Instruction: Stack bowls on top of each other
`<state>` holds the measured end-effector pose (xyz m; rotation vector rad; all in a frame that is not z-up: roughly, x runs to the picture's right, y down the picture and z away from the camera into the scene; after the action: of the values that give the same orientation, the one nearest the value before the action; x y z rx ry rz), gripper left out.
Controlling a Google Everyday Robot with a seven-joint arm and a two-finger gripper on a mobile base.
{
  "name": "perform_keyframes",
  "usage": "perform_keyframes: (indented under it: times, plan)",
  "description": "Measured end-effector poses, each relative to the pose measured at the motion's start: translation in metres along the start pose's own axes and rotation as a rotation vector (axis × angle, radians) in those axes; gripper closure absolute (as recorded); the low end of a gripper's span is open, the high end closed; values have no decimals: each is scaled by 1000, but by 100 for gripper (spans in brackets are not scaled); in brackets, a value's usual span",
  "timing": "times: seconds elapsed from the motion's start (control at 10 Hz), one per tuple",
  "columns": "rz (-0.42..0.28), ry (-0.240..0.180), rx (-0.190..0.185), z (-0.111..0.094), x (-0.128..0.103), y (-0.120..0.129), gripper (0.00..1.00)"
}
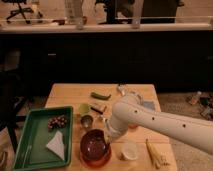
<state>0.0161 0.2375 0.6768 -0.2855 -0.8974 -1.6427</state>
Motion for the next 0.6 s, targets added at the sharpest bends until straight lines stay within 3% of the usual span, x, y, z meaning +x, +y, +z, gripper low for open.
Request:
perform_keyframes:
  times: [0.4, 0.6]
  plan:
    - [0, 0, 0, 0, 0, 0, 23]
    - [0, 0, 0, 0, 0, 0, 20]
